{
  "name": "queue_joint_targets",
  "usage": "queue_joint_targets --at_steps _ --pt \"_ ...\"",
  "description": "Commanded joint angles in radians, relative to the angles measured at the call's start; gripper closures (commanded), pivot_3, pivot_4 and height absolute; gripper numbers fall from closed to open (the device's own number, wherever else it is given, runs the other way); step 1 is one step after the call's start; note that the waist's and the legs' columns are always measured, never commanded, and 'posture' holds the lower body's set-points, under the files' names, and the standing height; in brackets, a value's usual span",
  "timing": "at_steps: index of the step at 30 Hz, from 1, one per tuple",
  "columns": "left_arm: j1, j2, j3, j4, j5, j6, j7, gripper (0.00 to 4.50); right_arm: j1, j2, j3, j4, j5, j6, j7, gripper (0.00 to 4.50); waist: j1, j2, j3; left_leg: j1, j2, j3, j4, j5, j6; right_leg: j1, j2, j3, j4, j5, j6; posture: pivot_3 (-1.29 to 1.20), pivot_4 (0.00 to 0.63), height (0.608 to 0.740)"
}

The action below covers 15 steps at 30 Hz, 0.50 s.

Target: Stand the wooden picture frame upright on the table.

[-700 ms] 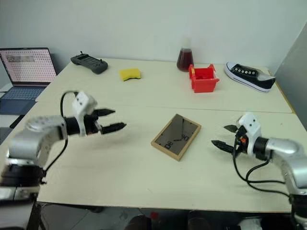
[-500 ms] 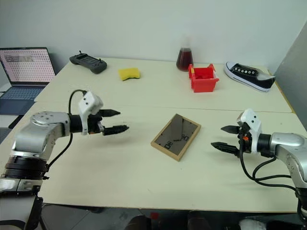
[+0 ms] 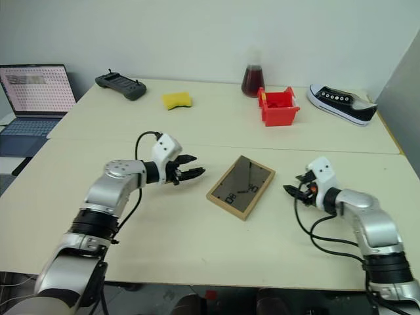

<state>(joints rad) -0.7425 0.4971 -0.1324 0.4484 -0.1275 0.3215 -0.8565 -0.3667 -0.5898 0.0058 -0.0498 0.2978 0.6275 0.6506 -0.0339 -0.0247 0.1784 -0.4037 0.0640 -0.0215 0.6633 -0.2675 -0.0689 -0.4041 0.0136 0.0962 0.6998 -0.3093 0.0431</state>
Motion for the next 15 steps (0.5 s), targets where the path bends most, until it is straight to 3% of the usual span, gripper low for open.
queue_joint_targets --at_steps 1,9,10,15 --pt "-0.042 -0.06 -0.027 0.025 0.058 -0.051 0.066 2.58 -0.056 0.062 0.06 0.04 -0.075 -0.045 -0.064 2.68 -0.001 0.0 0.0 0.0 0.0 0.0 0.0 0.0 0.0 0.0 0.0 0.0 0.0 0.0 0.0 0.0 0.15 0.74" --pt "-0.046 -0.117 -0.1 0.032 0.128 -0.032 0.06 4.25 -0.124 0.206 0.097 0.087 -0.118 -0.028 -0.146 4.48 0.0 0.0 0.0 0.0 0.0 0.0 0.0 0.0 0.0 0.0 0.0 -0.001 0.001 0.0 0.0 0.0 0.15 0.74" --pt "-0.041 -0.121 -0.109 0.032 0.134 -0.022 0.055 4.46 -0.13 0.217 0.107 0.08 -0.121 -0.02 -0.145 4.5 0.0 0.0 0.0 0.0 0.0 0.0 0.0 0.0 0.0 0.0 0.0 0.0 0.001 0.0 0.0 0.0 0.15 0.74" --pt "-0.003 -0.118 -0.121 -0.031 0.145 0.02 0.045 4.46 -0.134 0.254 0.144 0.019 -0.111 0.033 -0.128 4.5 -0.001 0.001 -0.001 0.0 0.0 0.0 0.0 0.0 0.0 0.0 0.0 0.0 0.001 0.0 0.0 0.0 0.15 0.74"
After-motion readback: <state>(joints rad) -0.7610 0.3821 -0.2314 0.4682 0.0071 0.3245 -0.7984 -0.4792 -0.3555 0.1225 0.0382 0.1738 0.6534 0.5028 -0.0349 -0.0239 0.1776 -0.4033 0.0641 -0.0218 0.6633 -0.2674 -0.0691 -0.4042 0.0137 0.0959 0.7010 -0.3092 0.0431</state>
